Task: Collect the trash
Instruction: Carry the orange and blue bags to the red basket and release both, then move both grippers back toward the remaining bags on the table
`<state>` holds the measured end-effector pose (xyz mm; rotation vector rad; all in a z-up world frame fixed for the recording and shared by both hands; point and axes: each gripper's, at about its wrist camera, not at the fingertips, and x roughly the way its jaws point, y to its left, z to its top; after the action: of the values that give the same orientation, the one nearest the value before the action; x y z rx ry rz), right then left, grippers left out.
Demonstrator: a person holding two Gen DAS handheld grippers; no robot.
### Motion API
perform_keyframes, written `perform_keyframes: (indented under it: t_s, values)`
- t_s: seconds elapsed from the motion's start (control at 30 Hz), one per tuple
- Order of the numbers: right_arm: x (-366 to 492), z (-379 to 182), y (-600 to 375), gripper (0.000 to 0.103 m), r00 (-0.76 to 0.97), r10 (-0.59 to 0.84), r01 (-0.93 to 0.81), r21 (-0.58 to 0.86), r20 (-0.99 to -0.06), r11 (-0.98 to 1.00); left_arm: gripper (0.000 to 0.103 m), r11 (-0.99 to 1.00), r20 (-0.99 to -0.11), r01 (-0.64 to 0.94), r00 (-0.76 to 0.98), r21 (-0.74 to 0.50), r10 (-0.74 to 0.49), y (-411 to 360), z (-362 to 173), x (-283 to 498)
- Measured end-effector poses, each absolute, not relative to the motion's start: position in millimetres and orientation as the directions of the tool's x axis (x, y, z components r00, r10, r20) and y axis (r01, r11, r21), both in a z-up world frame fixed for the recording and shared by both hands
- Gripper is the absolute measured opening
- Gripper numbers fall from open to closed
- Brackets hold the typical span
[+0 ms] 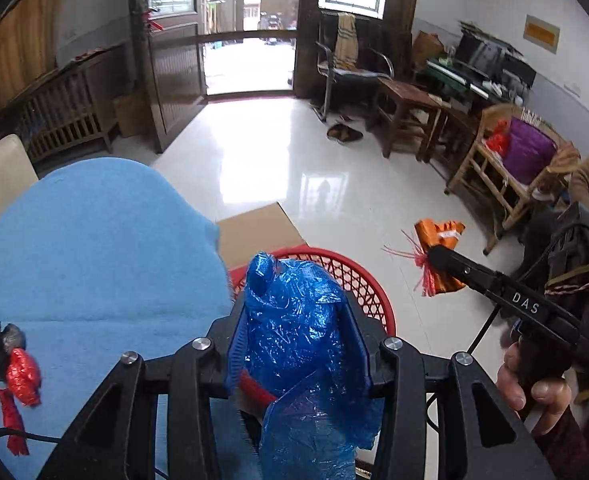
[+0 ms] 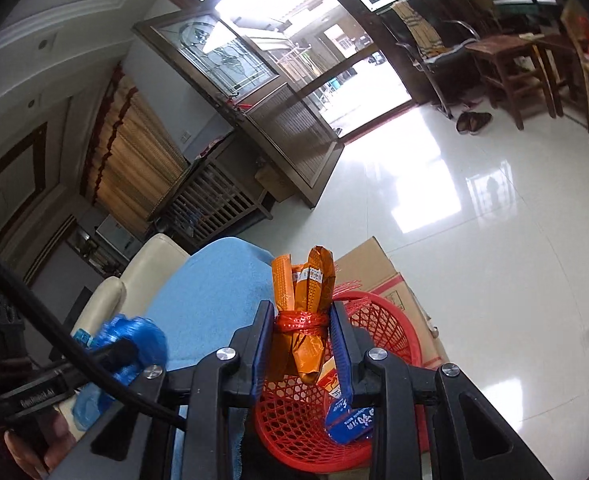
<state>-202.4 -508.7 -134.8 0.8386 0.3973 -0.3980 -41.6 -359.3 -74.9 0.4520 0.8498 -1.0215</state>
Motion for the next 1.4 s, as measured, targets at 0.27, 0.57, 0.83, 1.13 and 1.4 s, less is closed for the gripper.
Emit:
perform_keyframes:
  t_s: [0.27, 0.57, 0.83, 1.13, 1.4]
  values:
    - [-184, -168, -520, 0.053, 0.862, -0.075, 0.458, 0.707, -0.501, 0.54, 0.066, 0.478, -0.834, 0.878, 0.276, 0.016, -0.477, -375, -107, -36]
    - [-206, -155, -521, 0.069, 0.866, -0.158, 0.48, 0.698, -0.475, 0.532, 0.066, 0.505, -0.778, 0.863, 0.338, 0.031, -0.53, -316, -74, -41]
    - [-189, -121, -485, 0.069, 0.86, -0.169, 0.472, 0.623, -0.482, 0.624, 0.066, 0.517, -0.688, 0.856, 0.37, -0.009, -0.624, -266, -36, -56]
    - [-164, -92, -430, 0.069, 0.879, -0.122, 0.391, 0.552, -0.461, 0.736, 0.078, 0.631, -0.56, 0.774, 0.54, 0.038, -0.628, -191, -1, -59]
    - [-146, -82, -383, 0.069, 0.883, -0.076, 0.312, 0.458, -0.463, 0.832, 0.078, 0.708, -0.527, 0.704, 0.623, 0.055, -0.579, -154, 0, -57]
